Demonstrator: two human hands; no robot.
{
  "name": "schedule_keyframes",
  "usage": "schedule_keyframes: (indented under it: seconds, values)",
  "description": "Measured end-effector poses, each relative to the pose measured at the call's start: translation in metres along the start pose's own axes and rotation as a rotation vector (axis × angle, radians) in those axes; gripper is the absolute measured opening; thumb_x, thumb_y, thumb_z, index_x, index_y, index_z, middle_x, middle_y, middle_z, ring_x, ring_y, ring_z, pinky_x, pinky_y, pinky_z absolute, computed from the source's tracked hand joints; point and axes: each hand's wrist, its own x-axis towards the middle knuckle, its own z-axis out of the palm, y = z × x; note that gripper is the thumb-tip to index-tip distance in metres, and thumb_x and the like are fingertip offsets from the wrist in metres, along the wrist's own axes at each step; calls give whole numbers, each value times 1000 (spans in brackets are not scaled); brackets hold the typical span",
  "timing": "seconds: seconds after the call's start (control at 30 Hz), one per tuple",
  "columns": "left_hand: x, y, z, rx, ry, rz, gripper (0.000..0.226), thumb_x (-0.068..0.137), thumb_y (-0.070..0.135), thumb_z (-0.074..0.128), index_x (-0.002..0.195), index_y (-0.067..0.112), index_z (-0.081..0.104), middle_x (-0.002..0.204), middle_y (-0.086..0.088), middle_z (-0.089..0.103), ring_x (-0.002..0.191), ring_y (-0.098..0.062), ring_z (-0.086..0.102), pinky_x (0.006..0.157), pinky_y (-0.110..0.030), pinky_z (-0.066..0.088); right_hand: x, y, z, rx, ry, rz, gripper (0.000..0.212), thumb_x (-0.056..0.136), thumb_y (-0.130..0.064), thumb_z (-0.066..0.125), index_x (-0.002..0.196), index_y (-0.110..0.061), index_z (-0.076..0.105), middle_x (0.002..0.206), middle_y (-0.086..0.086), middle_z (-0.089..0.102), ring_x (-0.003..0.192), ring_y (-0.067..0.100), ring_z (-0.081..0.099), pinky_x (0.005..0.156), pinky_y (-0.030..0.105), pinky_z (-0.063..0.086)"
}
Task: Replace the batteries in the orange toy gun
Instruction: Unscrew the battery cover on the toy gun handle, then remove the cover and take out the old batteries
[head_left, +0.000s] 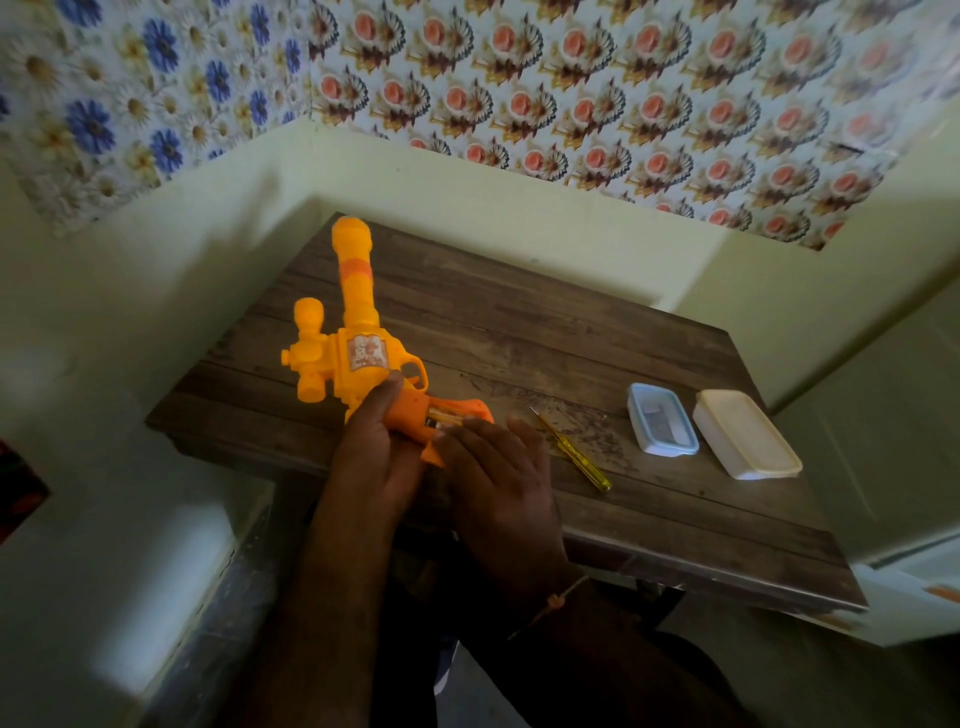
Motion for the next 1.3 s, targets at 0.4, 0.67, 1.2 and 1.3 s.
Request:
schedule_keyframes:
  seconds: [0.4,0.67,1.2,1.3]
  values:
    - [8,10,-7,-113,-24,155,42,95,13,57,136,20,52,103,-3,70,88,-18,69,75,-48,54,50,65,9,397,-193,1350,18,76,-31,74,75,-22,59,76,4,70,70,22,69,71,46,59]
    - [9,8,-5,-113,-40,144,36,95,12,56,130,22,55,106,-5,70,96,-21,66,89,-53,50,63,64,31,839,-144,1494,13,90,1,56,83,-6,63,79,16,66,61,21,65,54,32,59]
    - [4,9,-6,25,-61,267,61,82,35,66,139,21,51,107,-2,68,87,-16,67,82,-43,54,-9,78,-48,-259,-768,661,46,91,-30,55,134,-22,40,136,7,47,120,24,48,96,41,47]
    - [-7,5,-4,69,-79,276,65,77,38,66,138,22,52,110,-1,68,92,-17,67,79,-42,55,-13,74,-53,-201,-697,657,44,90,-22,55,132,-25,40,132,8,49,117,22,49,93,38,49]
